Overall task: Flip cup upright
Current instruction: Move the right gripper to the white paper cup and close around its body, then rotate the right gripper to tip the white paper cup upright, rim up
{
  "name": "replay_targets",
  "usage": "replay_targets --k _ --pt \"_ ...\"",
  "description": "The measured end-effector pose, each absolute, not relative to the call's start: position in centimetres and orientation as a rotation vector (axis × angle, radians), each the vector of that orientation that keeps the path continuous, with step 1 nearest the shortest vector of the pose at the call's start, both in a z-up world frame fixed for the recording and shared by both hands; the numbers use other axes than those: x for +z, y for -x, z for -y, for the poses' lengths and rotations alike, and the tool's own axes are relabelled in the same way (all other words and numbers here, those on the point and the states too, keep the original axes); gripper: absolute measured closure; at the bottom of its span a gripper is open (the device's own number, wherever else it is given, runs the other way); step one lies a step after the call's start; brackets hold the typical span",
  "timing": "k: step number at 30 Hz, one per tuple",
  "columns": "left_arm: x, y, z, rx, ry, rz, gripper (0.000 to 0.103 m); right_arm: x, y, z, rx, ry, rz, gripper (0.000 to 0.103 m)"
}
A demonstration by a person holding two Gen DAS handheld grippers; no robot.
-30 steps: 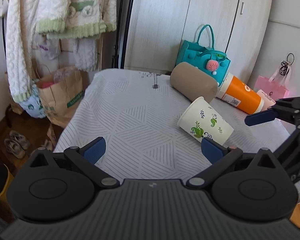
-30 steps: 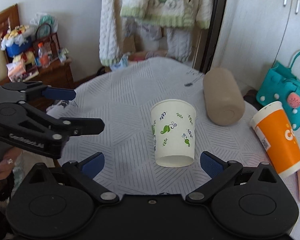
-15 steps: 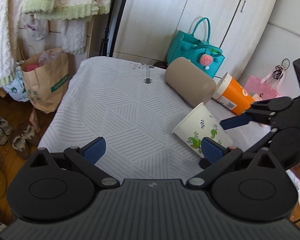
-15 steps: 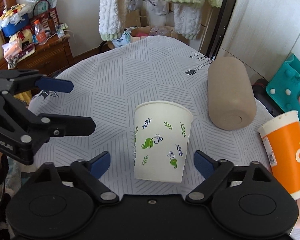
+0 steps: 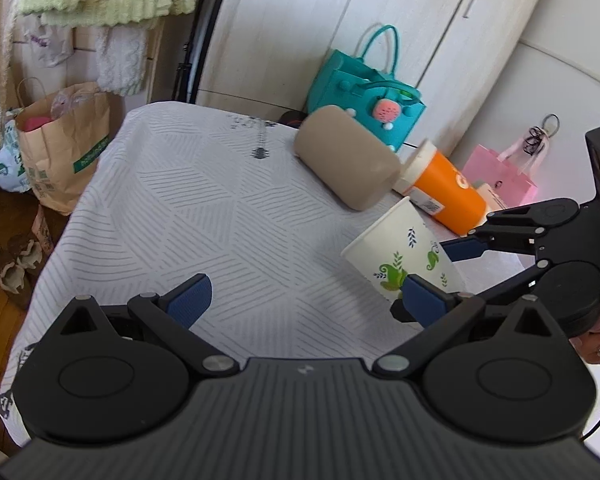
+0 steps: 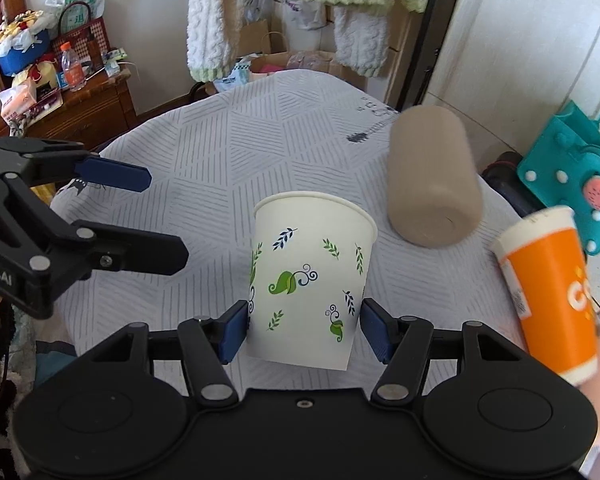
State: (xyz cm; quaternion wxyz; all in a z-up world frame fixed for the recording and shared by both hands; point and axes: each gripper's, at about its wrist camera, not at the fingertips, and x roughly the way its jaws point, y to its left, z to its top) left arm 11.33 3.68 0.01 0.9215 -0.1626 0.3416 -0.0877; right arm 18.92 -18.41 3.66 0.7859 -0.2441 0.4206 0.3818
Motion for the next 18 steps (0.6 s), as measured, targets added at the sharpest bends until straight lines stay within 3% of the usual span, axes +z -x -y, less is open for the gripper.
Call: replay_targets --k 18 --pt "1.2 -9.4 3.5 -0.368 0.310 -0.737 0.000 3.4 -16.3 27.2 0.672 0.452 -0.961 0.037"
